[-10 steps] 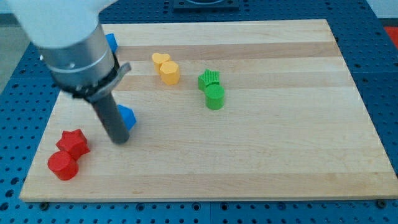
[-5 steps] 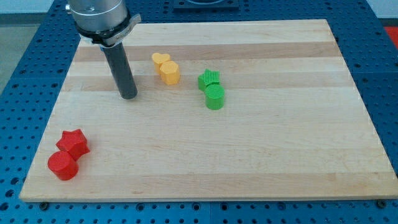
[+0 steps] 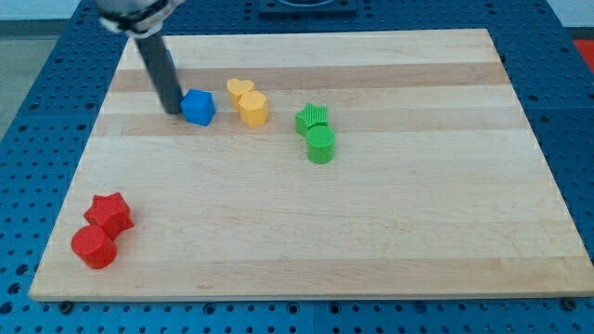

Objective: Move blue cube into the yellow heart

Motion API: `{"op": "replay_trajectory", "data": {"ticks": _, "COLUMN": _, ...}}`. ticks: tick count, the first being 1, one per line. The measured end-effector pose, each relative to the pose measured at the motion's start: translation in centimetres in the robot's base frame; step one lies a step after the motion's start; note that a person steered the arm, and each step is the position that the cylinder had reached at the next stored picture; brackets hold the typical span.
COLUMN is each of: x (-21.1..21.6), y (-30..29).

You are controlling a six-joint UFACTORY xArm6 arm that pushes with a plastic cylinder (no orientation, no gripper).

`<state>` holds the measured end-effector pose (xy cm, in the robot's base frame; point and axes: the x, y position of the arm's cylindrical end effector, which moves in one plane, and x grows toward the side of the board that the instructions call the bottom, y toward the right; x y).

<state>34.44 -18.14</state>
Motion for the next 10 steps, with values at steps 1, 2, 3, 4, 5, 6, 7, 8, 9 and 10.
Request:
{"op": "replay_trajectory", "data": {"ticks": 1, "x": 0.0, "y": 0.1}}
{"op": "replay_trajectory", "data": {"ticks": 2, "x": 0.1, "y": 0.1}}
{"op": "replay_trajectory", "data": {"ticks": 3, "x": 1.6, "y": -0.4}}
{"op": "replay_trajectory", "data": {"ticks": 4, "x": 6.0, "y": 0.3}}
{"op": "replay_trajectory", "data": {"ticks": 5, "x": 8.5, "y": 0.7}}
{"op": "replay_trajectory", "data": {"ticks": 6, "x": 8.6, "y": 0.7}}
{"op": "replay_trajectory", "data": {"ticks": 7, "x": 7.4, "y": 0.8}}
{"op": "replay_trajectory", "data": {"ticks": 8, "x": 2.1, "y": 0.8}}
{"op": "replay_trajectory", "data": {"ticks": 9, "x": 1.0, "y": 1.1}}
{"op": "replay_trajectory", "data": {"ticks": 10, "x": -3.0, "y": 2.3}}
